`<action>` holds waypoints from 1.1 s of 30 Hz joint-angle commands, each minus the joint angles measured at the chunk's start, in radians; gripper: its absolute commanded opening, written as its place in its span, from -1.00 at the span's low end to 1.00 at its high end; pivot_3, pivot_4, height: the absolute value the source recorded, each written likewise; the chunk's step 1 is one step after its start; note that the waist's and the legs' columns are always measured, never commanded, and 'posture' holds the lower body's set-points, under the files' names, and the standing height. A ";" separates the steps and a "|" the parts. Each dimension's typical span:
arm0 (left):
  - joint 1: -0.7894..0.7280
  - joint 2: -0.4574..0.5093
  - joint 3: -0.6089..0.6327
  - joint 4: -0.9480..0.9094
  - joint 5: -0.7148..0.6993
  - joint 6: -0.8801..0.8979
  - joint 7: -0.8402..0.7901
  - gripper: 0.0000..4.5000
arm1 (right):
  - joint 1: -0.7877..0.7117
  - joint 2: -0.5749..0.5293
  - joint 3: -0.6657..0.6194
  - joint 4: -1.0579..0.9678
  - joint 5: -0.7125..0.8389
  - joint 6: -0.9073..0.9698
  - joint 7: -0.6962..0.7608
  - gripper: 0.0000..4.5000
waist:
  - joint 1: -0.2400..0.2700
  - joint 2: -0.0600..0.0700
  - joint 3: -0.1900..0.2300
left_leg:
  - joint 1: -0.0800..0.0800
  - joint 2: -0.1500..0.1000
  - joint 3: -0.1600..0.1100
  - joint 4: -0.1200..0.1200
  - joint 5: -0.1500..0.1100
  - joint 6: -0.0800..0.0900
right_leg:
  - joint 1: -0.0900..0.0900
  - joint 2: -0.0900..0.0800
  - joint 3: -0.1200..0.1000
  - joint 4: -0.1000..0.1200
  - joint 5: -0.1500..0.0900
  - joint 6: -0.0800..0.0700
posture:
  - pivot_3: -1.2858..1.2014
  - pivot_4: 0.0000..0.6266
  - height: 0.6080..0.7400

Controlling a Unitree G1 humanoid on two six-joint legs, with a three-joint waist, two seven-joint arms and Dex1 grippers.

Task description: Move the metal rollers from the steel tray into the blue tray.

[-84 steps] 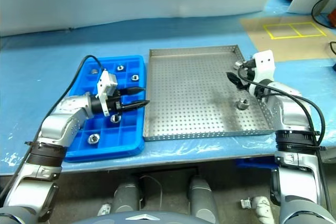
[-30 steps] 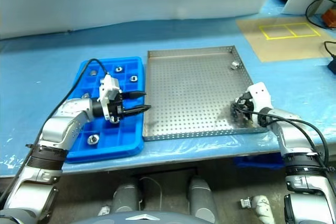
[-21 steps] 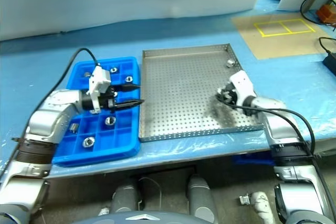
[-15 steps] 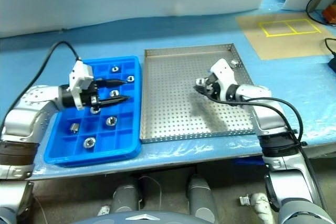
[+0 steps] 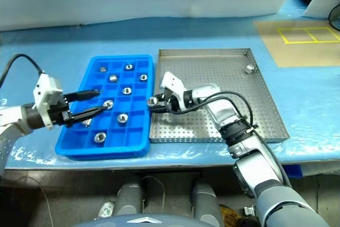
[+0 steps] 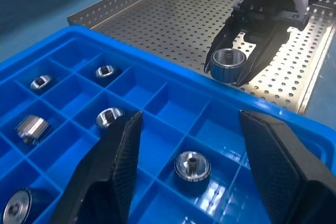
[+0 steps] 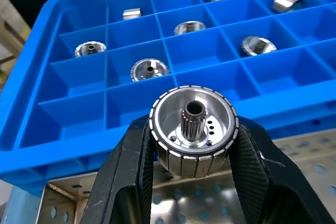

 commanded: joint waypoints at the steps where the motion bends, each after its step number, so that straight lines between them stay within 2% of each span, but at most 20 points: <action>1: 0.044 0.008 0.078 -0.079 -0.036 0.017 0.039 0.37 | -0.067 0.047 -0.004 0.052 -0.013 -0.077 0.020 -0.28 | 0.005 0.000 0.000 | 0.000 0.000 0.000 0.000 0.000 0.000 | 0.000 0.000 0.000 0.000 0.000 0.000 | 0.20 -0.52 1.00; 7: 0.072 0.001 0.087 -0.107 -0.054 0.020 0.072 0.37 | -0.138 0.125 -0.034 0.176 -0.043 -0.161 -0.010 -0.28 | 0.011 0.000 0.000 | 0.000 0.000 -0.001 0.000 0.001 -0.001 | 0.000 0.000 0.000 0.001 0.000 0.000 | 0.22 -0.52 1.00; 12: 0.072 -0.006 0.065 -0.095 -0.048 0.002 0.085 0.37 | -0.145 0.147 -0.042 0.194 -0.047 -0.170 -0.015 -0.28 | 0.021 0.000 0.000 | 0.000 0.000 -0.001 0.000 0.001 -0.001 | 0.000 0.000 0.000 0.001 0.000 0.000 | 0.22 -0.52 1.00; 22: 0.028 -0.012 0.009 -0.068 -0.039 -0.016 0.097 0.37 | -0.148 0.172 -0.064 0.269 -0.094 -0.236 -0.114 -0.28 | 0.024 0.000 0.000 | 0.000 0.000 -0.001 0.000 0.001 -0.002 | -0.001 0.001 0.000 0.001 0.000 0.000 | 0.19 -0.52 1.00; 30: 0.009 -0.010 -0.015 -0.058 -0.041 -0.020 0.095 0.37 | -0.133 0.166 -0.077 0.255 -0.104 -0.238 -0.127 0.91 | 0.021 0.000 0.000 | 0.000 0.000 -0.001 -0.001 0.001 -0.002 | -0.001 0.001 0.000 0.001 0.000 0.000 | 0.17 -0.52 1.00; 31: 0.007 -0.009 -0.016 -0.056 -0.041 -0.020 0.095 0.37 | -0.132 0.165 -0.078 0.252 -0.102 -0.236 -0.125 1.00 | 0.021 0.000 0.000 | 0.000 0.000 -0.001 -0.001 0.001 -0.002 | -0.001 0.001 0.000 0.001 0.000 0.000 | 0.16 -0.52 1.00; 33: -0.002 -0.007 -0.022 -0.049 -0.040 -0.021 0.092 0.37 | -0.131 0.162 -0.084 0.244 -0.101 -0.234 -0.132 1.00 | 0.022 0.000 0.000 | 0.000 0.000 -0.001 0.000 0.001 -0.002 | -0.001 0.001 0.000 0.001 0.000 0.000 | 0.16 -0.52 1.00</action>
